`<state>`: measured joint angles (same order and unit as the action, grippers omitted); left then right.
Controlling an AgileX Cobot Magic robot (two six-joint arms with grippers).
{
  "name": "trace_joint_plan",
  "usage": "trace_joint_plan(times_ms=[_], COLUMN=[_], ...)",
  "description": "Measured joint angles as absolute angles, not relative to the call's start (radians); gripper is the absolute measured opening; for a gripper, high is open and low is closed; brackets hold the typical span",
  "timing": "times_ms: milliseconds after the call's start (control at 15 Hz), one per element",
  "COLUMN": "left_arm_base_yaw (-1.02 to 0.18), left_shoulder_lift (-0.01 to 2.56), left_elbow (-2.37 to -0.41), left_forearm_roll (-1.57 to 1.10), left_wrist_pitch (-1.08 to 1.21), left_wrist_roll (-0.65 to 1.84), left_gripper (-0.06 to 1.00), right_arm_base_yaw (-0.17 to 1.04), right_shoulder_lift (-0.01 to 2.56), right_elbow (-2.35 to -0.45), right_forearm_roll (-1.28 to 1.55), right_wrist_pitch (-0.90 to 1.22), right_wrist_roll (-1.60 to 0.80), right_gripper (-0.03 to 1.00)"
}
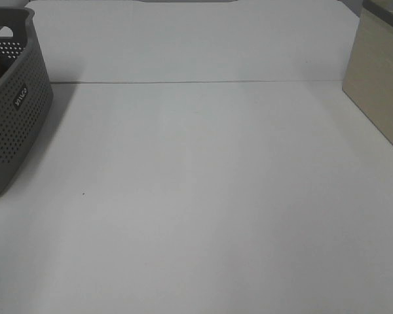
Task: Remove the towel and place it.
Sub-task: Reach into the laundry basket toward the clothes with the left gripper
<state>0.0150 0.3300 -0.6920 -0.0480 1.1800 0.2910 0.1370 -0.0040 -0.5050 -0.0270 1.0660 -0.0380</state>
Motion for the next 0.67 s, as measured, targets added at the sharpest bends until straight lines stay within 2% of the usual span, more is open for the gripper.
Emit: trace_joint_plan(times_ms=[467, 667], left_arm_base_yaw=[0.015, 0.015], left_shoulder_lift=[0.969, 1.287], left_elbow=[-1.24, -1.426], left_forearm_roll=[0.156, 0.309], left_wrist_pitch=[1.216, 1.215], left_wrist_roll=[0.74, 0.794], left_gripper=[0.99, 0.99], right_arm_base_yaw=[0.137, 0.137], right_shoulder_lift=[-0.004, -0.004], right_elbow=[-0.505, -0.505], right_forearm_roll=[-0.027, -0.027], right_wrist_pitch=[1.066, 1.066], right_wrist_roll=[-0.038, -0.038], right_gripper=[0.68, 0.68])
